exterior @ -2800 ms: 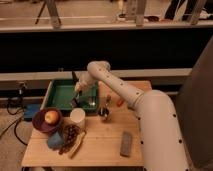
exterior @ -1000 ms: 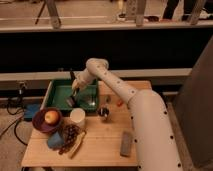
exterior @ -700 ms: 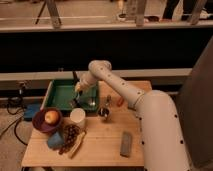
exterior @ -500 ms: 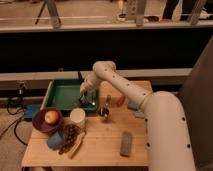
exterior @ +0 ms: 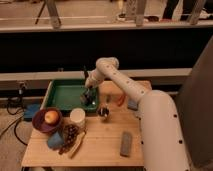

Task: Wipe tray with brush

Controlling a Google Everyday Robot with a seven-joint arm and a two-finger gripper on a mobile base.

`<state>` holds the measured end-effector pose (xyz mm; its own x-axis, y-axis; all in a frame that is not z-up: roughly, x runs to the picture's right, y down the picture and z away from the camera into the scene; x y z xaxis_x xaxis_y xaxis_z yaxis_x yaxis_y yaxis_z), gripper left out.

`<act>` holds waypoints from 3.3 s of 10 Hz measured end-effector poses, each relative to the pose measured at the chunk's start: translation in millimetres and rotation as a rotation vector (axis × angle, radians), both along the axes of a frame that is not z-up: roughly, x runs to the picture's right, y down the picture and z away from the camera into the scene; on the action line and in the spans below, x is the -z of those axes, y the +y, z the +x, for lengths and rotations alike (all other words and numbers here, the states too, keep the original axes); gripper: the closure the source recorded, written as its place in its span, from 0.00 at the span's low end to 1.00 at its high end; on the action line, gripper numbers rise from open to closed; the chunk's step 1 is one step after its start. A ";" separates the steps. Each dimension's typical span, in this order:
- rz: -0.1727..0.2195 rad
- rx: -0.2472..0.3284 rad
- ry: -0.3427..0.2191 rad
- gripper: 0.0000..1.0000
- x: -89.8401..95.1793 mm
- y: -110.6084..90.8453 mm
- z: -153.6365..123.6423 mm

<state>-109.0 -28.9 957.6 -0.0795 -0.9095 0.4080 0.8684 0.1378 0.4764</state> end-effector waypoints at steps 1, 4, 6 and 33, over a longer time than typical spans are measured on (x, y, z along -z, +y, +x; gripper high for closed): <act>0.011 -0.008 0.004 1.00 -6.9 -8.3 -8.7; 0.003 -0.030 -0.062 1.00 -10.7 -16.7 -48.5; -0.020 -0.012 -0.129 1.00 -2.3 -10.4 -79.0; -0.093 0.103 -0.193 1.00 38.7 46.1 -54.3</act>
<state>-163.3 17.2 918.9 -0.2543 -0.8517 0.4582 0.7741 0.1048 0.6243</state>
